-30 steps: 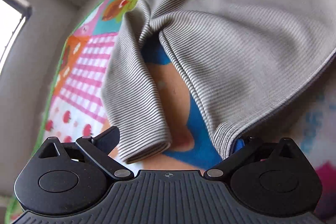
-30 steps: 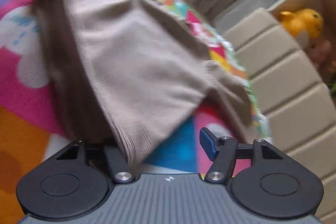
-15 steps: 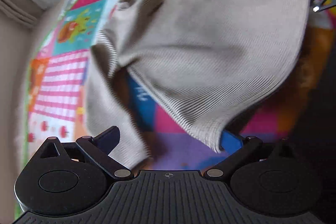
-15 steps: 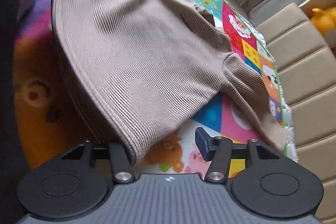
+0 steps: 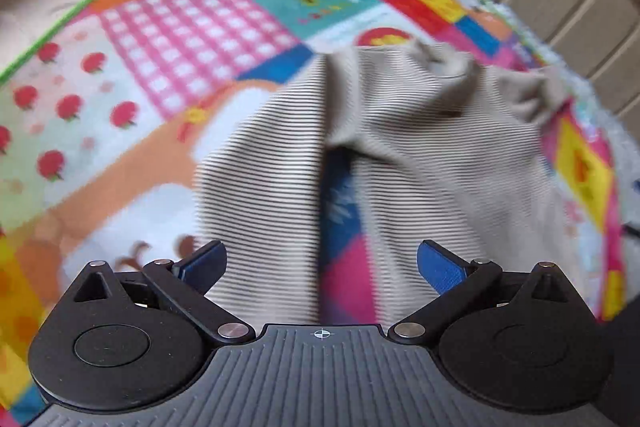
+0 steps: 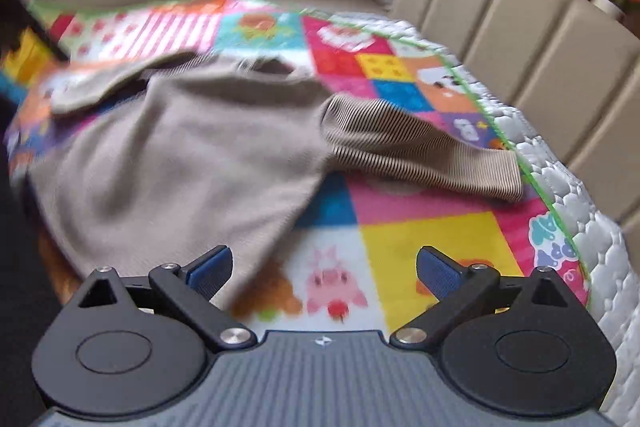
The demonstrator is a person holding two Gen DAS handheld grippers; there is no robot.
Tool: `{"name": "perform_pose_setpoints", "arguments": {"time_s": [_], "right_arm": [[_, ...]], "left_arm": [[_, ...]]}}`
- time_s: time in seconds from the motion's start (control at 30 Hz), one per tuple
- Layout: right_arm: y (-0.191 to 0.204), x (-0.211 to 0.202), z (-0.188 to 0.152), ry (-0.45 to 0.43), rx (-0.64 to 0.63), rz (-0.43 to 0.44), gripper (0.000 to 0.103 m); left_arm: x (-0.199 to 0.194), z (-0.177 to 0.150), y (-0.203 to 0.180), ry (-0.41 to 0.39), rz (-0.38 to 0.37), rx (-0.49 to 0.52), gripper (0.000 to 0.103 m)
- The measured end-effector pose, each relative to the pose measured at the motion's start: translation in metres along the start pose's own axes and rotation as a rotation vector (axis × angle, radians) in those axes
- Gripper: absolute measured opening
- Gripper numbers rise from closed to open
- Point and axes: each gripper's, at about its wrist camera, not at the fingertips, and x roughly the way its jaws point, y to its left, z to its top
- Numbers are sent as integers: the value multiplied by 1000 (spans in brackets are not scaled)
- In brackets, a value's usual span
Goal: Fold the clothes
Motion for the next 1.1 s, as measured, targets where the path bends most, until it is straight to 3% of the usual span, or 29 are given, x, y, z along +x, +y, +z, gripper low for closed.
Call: {"name": "perform_pose_setpoints", "arguments": {"time_s": [0.1,0.17,0.23,0.3,0.4,0.47,0.5,0.53,0.57,0.63,0.73,0.9,1.0,1.03,1.07,1.1], "right_arm": [[11,12,23,-83,69,13,99],[19,25,38,-148,159,27,99],[23,40,49,-198,305,47,99],[26,58,56,-233,472,68,100],[29,74,52,-203,520,50,100],[31,85,49,-177,539,35,100],[32,90,47,-165,549,27,100],[33,95,46,-152,558,20,100],[30,99,42,-141,574,1,100],[21,106,35,-119,610,-45,100],[12,113,28,-107,667,-53,100],[0,120,18,-89,759,-47,100],[-2,122,15,-79,774,-55,100],[-2,123,15,-78,773,-58,100],[-2,124,14,-76,773,-61,101],[-2,124,14,-74,773,-64,101]], "left_arm": [[11,-7,-7,43,82,226,103],[13,-15,-17,74,62,353,103],[21,-21,-28,108,51,430,103],[37,-27,-40,138,113,503,103],[65,-36,-49,144,253,589,103],[71,-38,-47,90,279,599,103],[70,-38,-46,59,285,596,101],[68,-38,-45,34,283,583,82],[65,-36,-42,19,276,558,49],[56,-30,-27,-21,303,489,28],[41,-18,11,-92,394,354,28],[26,5,109,-132,607,-25,29],[4,1,151,-187,562,-324,36],[-5,-2,162,-214,528,-419,47],[-15,-7,163,-262,446,-495,59],[-23,-14,160,-312,340,-554,63]]}}
